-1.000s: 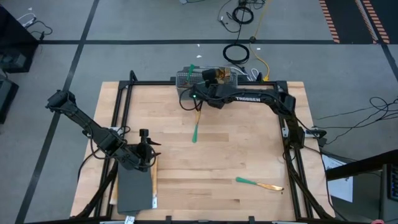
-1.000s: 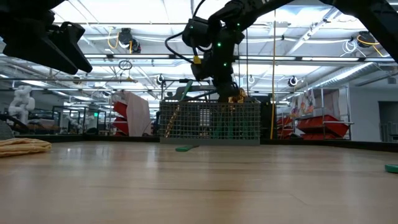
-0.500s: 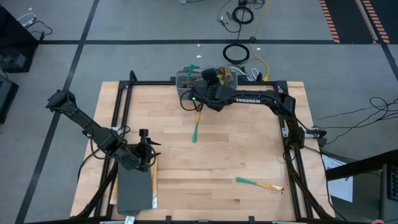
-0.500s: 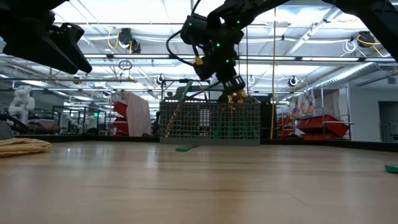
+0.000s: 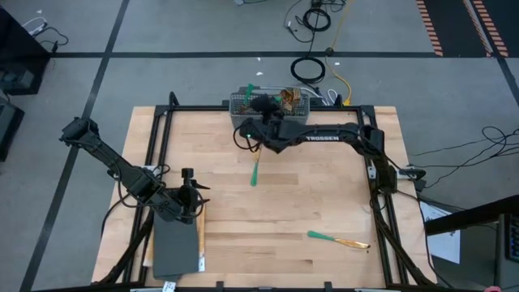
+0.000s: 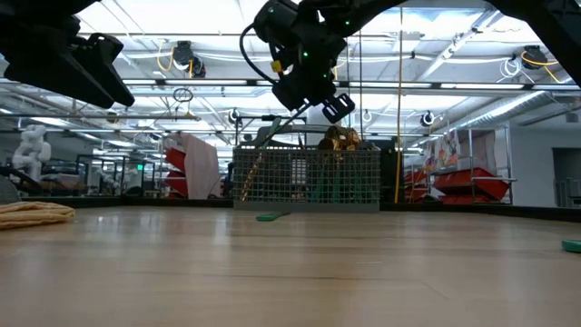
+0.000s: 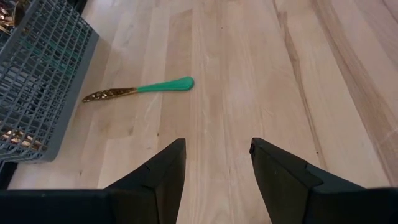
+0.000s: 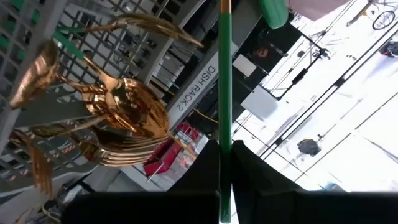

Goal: Sort silverware
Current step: Put the green knife into the gray silverware holder

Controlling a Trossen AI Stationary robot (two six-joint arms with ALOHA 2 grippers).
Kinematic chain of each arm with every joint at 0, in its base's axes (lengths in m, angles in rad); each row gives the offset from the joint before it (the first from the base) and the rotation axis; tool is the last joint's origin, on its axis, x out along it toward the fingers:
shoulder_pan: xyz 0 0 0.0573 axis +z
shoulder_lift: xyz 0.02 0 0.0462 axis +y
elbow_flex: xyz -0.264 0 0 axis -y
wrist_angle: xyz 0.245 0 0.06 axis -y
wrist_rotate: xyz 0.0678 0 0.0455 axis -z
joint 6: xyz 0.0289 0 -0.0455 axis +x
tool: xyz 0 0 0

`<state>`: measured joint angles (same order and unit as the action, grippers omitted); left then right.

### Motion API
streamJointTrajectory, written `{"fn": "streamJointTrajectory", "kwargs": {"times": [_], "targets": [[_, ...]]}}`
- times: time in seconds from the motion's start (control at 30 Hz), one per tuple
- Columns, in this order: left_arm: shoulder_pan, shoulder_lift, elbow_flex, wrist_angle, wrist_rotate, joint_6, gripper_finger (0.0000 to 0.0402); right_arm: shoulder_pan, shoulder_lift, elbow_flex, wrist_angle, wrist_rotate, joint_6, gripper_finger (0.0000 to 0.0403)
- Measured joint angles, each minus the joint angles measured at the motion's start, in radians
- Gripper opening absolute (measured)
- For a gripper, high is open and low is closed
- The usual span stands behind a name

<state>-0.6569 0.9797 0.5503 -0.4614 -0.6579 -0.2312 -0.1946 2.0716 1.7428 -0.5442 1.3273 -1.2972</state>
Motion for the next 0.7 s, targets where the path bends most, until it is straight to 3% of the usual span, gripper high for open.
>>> {"fn": "streamJointTrajectory", "kwargs": {"times": [0.33,0.7], "targets": [[0.000,0.000,0.000,0.004,-0.002,0.001,0.0190,-0.005,0.003,0.000,0.055,-0.026,-0.075,0.0007],[0.000,0.000,0.000,0.004,-0.003,0.001,0.0190,-0.004,0.004,0.000,0.196,-0.079,-0.191,0.0108]]}}
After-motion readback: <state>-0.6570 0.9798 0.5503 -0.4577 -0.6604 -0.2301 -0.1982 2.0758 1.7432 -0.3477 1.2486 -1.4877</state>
